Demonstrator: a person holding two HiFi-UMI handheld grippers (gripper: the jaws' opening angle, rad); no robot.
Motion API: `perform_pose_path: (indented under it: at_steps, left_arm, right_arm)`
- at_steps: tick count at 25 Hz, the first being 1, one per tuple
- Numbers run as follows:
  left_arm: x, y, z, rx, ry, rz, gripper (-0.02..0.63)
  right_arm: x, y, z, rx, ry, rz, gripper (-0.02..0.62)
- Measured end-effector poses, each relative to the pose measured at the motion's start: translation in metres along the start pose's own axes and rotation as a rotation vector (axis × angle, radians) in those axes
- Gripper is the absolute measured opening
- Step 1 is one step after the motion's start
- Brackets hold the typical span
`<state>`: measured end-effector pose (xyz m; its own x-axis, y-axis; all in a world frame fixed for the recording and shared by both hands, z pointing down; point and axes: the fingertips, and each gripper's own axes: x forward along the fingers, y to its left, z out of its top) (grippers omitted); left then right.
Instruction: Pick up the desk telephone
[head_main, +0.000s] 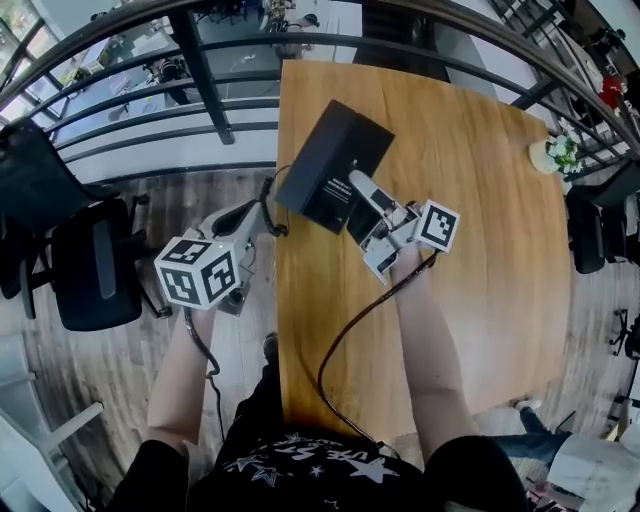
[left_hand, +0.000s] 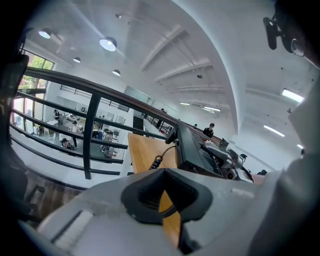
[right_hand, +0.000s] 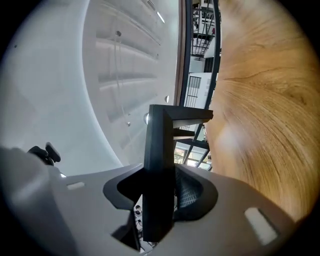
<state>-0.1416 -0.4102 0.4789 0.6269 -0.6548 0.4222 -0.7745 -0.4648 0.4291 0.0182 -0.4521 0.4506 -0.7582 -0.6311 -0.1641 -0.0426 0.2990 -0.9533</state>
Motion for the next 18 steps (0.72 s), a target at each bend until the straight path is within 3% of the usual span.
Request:
perform_pose_path:
  at_steps: [10,18]
  left_arm:
    - [-0.077,-0.046,-0.027,-0.026,-0.044,-0.009,0.002]
    - [-0.124,-0.085,-0.066,-0.072,-0.073,0.058,0.002]
  right_arm:
    - [-0.074,0.077,-0.043,-0.028,-0.105,0.028,0.163]
    - [-0.128,0.107,-0.092,-0.015,-0.043,0.037,0.163]
